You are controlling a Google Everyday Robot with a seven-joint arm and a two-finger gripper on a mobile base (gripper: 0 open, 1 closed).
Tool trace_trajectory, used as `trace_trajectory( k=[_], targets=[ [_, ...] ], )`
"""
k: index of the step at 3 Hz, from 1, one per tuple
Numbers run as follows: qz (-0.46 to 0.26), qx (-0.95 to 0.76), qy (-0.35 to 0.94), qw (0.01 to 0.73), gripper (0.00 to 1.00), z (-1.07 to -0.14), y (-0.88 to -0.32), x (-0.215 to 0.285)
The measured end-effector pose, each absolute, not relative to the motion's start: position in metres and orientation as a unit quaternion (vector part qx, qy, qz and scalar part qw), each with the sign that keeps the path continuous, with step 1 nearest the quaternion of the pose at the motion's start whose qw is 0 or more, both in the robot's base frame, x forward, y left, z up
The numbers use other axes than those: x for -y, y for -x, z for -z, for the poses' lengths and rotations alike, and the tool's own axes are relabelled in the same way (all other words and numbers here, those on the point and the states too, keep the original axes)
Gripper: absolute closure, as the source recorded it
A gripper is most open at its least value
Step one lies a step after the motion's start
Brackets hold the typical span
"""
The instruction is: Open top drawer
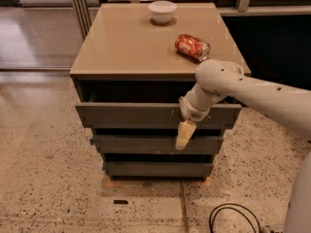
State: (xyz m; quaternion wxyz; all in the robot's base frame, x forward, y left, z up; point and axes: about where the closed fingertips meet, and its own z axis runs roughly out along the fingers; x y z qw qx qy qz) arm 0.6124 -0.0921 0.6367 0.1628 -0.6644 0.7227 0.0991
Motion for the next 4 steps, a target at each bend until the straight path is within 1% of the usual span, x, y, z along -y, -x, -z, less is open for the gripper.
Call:
trace_trajectory(
  k=[2, 4],
  targets=[
    [-0.109, -0.722, 0.665, 0.156, 0.0, -0.64, -0.604, 0.091],
    [-0.127, -0.728, 0.659, 0.141, 0.0, -0.643, -0.575, 0.095]
  ],
)
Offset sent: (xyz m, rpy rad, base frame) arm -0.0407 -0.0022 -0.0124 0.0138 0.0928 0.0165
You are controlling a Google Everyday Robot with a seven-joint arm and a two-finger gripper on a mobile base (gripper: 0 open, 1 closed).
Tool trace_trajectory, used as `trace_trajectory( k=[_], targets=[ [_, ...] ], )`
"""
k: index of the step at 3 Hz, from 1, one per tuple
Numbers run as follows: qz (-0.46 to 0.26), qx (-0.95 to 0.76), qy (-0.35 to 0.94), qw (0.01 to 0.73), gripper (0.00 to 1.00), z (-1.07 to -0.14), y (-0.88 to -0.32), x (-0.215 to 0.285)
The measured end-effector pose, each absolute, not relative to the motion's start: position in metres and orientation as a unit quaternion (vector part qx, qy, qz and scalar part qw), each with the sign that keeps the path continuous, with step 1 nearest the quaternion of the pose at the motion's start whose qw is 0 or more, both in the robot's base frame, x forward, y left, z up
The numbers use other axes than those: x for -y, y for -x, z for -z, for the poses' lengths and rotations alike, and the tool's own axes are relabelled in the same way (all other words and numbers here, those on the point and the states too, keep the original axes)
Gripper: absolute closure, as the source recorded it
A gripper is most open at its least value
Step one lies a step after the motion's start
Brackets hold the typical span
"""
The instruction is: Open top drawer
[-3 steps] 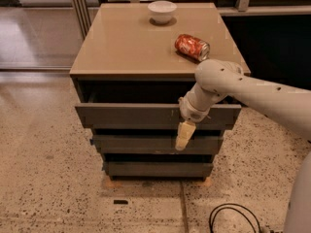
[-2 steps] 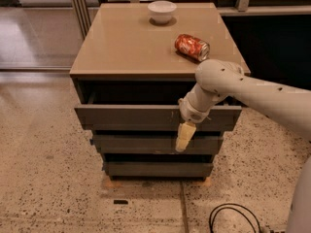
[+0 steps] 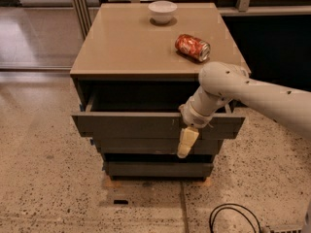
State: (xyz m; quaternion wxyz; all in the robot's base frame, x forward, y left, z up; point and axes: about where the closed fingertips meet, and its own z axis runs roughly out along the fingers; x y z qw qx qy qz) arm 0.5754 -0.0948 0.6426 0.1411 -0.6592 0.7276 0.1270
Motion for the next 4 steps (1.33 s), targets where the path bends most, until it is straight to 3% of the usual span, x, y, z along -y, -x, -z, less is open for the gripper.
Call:
trace_trajectory(
  k=[4],
  targets=[
    [-0.143, -0.736, 0.65, 0.124, 0.0, -0.647, -0.556, 0.101]
  ],
)
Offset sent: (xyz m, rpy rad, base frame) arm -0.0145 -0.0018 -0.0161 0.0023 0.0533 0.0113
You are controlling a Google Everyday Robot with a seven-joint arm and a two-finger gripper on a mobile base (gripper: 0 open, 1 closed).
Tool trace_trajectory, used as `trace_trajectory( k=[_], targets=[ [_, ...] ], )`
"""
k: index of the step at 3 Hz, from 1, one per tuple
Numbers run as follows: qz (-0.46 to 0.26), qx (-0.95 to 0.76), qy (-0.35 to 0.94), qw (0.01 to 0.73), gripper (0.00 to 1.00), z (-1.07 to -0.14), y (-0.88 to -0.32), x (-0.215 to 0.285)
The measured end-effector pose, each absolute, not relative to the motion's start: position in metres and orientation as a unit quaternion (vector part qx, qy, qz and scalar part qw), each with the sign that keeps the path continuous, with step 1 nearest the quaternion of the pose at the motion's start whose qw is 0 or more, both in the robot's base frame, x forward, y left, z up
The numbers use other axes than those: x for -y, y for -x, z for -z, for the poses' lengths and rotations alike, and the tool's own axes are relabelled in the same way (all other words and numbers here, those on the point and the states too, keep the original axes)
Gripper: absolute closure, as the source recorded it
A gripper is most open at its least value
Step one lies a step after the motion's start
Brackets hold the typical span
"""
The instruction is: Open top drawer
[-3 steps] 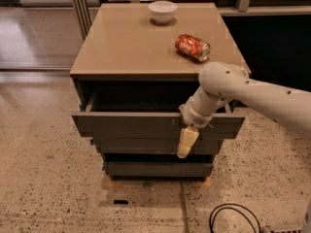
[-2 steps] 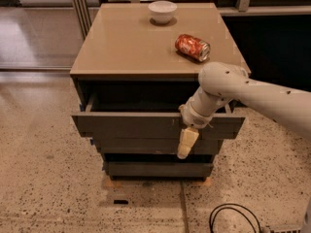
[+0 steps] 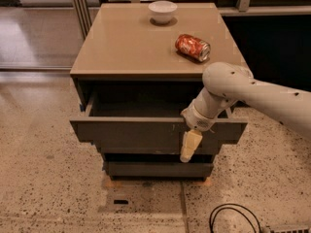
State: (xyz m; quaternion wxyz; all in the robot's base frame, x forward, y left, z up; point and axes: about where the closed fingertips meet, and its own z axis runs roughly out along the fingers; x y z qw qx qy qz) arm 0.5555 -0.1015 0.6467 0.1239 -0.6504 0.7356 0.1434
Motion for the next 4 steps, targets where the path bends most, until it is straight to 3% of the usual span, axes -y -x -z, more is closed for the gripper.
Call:
trace_trajectory(
  k=[4],
  targets=[
    [-0.174, -0.733, 0.65, 0.097, 0.0, -0.652, -0.514, 0.103]
  ],
)
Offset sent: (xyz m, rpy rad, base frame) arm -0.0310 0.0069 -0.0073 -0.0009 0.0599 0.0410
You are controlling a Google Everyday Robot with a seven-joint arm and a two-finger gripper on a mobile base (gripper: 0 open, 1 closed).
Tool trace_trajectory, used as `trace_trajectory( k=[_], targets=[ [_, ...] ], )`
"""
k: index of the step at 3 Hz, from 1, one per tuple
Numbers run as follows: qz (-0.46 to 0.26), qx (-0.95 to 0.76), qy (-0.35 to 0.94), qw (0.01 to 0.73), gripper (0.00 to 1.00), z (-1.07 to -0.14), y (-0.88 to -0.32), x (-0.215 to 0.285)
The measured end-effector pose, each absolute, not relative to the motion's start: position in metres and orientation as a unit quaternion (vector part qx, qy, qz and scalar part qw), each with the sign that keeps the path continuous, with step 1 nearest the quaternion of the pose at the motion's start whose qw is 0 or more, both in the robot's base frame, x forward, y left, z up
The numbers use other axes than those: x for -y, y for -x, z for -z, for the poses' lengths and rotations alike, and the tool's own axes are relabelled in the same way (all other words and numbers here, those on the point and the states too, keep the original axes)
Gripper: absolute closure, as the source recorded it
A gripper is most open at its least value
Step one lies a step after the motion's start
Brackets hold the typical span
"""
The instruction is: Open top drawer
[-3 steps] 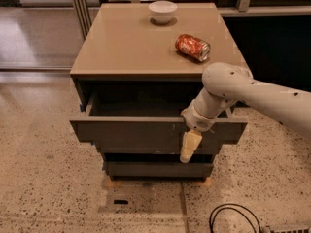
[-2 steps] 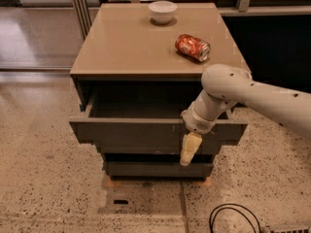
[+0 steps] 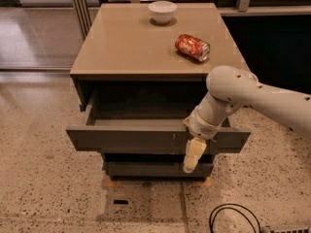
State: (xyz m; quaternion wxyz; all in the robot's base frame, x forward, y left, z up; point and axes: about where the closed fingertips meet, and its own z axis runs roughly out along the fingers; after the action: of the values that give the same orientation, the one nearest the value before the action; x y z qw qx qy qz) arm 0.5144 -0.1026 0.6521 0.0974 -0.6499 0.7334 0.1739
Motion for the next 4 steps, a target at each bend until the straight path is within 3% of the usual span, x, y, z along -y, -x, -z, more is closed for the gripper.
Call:
trace_trajectory(
  k=[4],
  targets=[
    [-0.192, -0.736, 0.645, 0.074, 0.0, -0.651, -0.496, 0.106]
  ],
)
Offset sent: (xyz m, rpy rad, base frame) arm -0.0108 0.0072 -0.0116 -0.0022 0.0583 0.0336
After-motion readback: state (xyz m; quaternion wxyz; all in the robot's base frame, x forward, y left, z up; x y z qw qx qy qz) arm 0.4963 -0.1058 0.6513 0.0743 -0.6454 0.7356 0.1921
